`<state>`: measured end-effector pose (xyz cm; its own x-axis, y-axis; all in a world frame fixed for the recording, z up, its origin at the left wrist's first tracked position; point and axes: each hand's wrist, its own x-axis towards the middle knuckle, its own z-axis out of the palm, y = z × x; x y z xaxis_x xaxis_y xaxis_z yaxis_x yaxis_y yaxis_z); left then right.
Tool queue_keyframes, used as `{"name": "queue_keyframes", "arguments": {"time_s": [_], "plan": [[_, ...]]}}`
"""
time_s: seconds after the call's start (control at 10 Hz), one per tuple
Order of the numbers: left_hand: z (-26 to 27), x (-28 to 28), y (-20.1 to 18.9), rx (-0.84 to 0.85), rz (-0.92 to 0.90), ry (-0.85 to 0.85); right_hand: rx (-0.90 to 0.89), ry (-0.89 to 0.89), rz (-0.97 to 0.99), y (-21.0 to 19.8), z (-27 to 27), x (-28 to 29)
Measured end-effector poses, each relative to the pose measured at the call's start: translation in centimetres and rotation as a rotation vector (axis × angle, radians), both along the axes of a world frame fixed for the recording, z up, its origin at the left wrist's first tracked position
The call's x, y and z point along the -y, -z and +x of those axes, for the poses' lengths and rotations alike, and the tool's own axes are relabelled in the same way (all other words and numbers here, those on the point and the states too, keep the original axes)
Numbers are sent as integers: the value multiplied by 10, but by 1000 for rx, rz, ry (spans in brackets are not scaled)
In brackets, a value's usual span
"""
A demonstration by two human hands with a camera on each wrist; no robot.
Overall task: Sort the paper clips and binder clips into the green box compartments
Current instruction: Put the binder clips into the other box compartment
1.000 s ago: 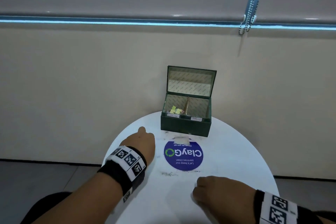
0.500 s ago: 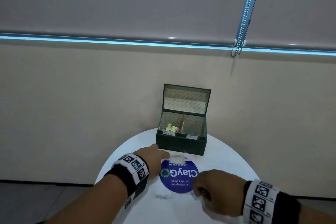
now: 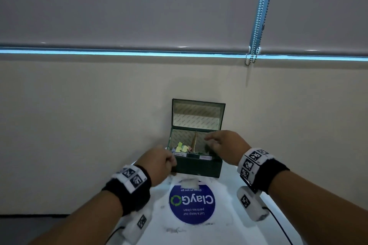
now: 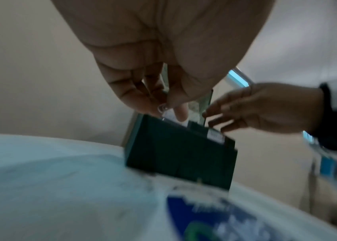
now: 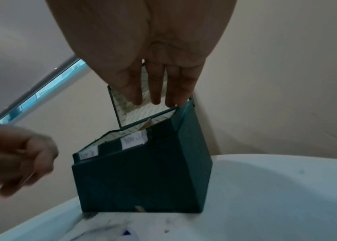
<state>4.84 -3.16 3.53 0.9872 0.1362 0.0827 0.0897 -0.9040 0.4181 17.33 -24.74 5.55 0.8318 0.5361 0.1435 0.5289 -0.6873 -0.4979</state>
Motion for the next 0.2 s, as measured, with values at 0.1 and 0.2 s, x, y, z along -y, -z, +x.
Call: {"name": "queue_keyframes", "arguments": {"time_s": [0.1, 0.2], "plan": [[20, 12, -19, 68, -217, 13, 92, -28, -12, 1, 0, 7], [47, 33, -39, 162, -391, 5, 209, 3, 6, -10, 8, 16]]}}
